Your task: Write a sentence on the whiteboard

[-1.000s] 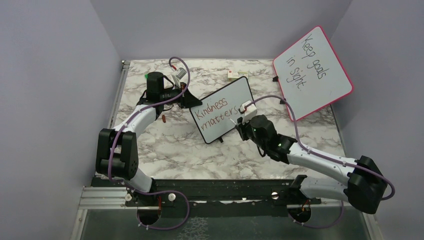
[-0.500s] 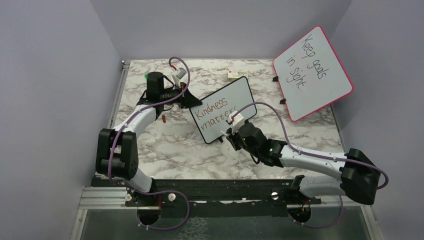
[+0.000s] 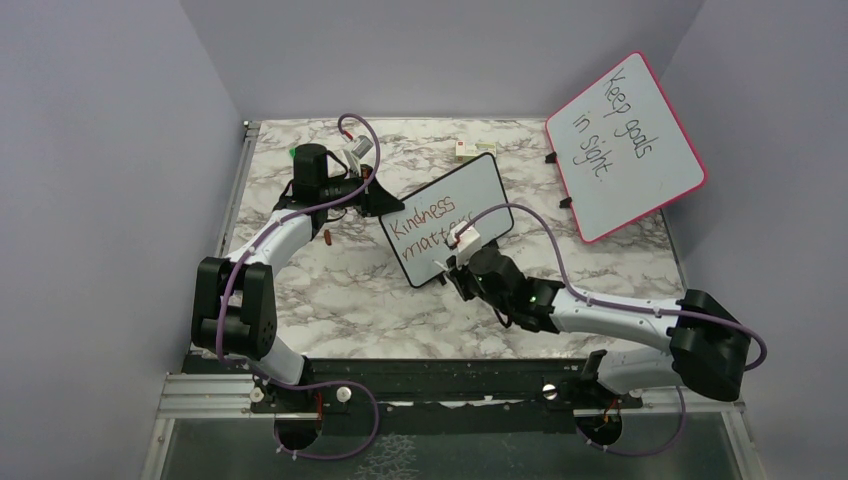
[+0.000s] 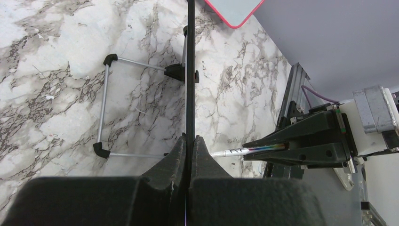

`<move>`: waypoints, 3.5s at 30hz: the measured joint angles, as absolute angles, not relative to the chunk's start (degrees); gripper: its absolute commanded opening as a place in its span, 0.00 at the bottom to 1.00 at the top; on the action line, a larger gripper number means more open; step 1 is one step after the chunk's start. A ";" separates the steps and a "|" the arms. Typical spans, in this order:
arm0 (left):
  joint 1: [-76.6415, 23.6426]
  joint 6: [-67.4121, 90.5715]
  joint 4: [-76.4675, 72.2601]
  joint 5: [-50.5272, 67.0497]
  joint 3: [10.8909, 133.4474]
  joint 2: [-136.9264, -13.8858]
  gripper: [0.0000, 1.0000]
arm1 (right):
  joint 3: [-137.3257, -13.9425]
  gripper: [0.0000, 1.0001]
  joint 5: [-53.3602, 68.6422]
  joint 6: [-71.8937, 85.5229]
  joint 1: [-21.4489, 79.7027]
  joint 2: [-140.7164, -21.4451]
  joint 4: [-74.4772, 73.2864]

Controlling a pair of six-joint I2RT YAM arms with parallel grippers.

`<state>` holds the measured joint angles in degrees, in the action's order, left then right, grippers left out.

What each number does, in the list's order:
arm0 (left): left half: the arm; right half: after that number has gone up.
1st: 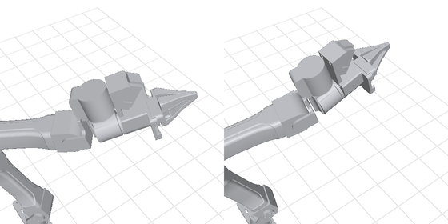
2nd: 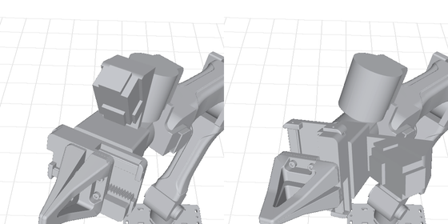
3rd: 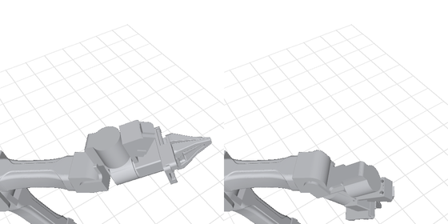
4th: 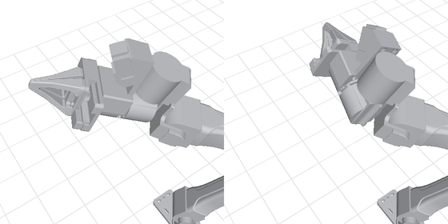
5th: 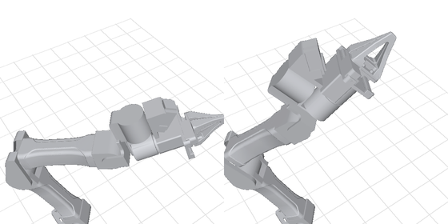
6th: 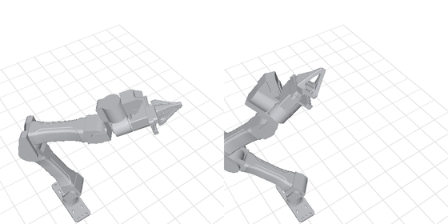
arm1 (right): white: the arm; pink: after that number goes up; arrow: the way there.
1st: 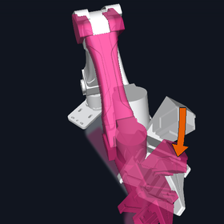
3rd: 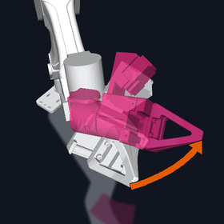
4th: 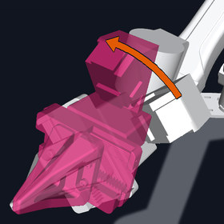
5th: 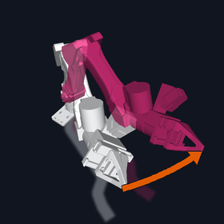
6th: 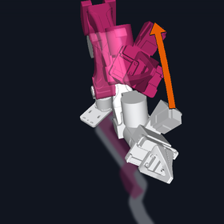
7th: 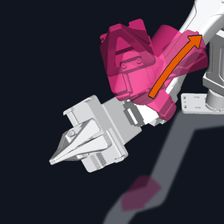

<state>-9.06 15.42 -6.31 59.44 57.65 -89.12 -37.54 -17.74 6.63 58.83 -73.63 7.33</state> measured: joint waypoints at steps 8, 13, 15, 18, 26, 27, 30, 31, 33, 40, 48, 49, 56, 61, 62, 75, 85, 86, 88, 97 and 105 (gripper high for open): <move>-9.06 15.42 -6.31 59.44 57.65 -89.12 0.00 | -39.03 0.01 -19.33 7.07 58.83 -75.99 7.66; -9.06 15.42 -6.31 59.44 57.65 -89.12 0.00 | -39.38 0.01 -20.03 7.31 58.83 -77.14 7.57; -9.06 15.42 -6.31 59.44 57.65 -89.12 0.00 | -40.01 0.01 -20.36 7.49 58.85 -77.43 6.94; -9.06 15.40 -6.31 59.44 57.65 -89.12 0.00 | -40.66 0.01 -20.62 7.57 58.92 -77.69 6.11; -9.06 15.42 -6.31 59.46 57.65 -89.12 0.00 | -41.10 0.01 -20.60 8.29 58.92 -77.87 3.40; -9.06 15.42 -6.31 59.44 57.65 -89.12 0.00 | -41.10 0.01 -20.56 8.43 58.94 -77.95 3.14; -9.06 15.42 -6.31 59.44 57.65 -89.12 0.00 | -41.10 0.01 -20.43 8.84 58.94 -78.13 2.81; -9.06 15.42 -6.31 59.44 57.65 -89.12 0.00 | -41.10 0.01 -20.38 8.86 58.94 -78.17 2.79; -9.06 15.40 -6.31 59.44 57.65 -89.12 0.00 | -41.12 0.01 -20.21 8.99 58.94 -78.26 2.66; -9.06 15.40 -6.31 59.44 57.65 -89.12 0.00 | -42.13 0.01 -20.03 8.97 58.94 -78.76 1.13; -9.06 15.40 -6.31 59.44 57.65 -89.12 0.00 | -42.15 0.01 -20.05 8.97 58.94 -78.78 0.97; -9.06 15.40 -6.31 59.44 57.65 -89.12 0.00 | -42.15 0.01 -20.05 8.99 58.94 -78.78 0.99; -9.06 15.40 -6.31 59.44 57.65 -89.12 0.00 | -42.15 0.01 -20.36 8.95 58.94 -78.67 1.26; -9.06 15.40 -6.31 59.46 57.65 -89.12 0.00 | -42.15 0.01 -21.26 8.80 59.20 -78.65 1.69; -9.06 15.40 -6.31 59.44 57.65 -89.12 0.00 | -42.15 0.01 -21.54 8.73 59.20 -78.61 1.89; -9.06 15.42 -6.31 59.46 57.65 -89.12 0.00 | -42.15 0.01 -24.75 8.36 59.20 -78.04 4.05; -9.06 15.42 -6.31 59.46 57.65 -89.12 0.00 | -42.15 0.01 -25.43 8.51 59.18 -78.06 3.22; -9.06 15.42 -6.31 59.46 57.65 -89.12 0.00 | -42.15 0.01 -25.41 8.56 59.18 -78.06 3.14; -9.06 15.42 -6.28 59.46 57.65 -89.12 0.00 | -42.15 0.01 -25.30 8.60 59.18 -78.06 2.83; -9.06 15.42 -6.28 59.44 57.65 -89.10 0.00 | -42.15 0.01 -24.10 8.99 59.18 -78.37 0.03; -9.06 15.40 -6.22 59.44 57.65 -89.03 0.00 | -42.15 0.01 -24.05 8.97 59.18 -78.48 -0.34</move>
<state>-9.06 15.40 -6.22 59.44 57.65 -89.03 -42.15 -24.05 8.97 59.18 -78.48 -0.34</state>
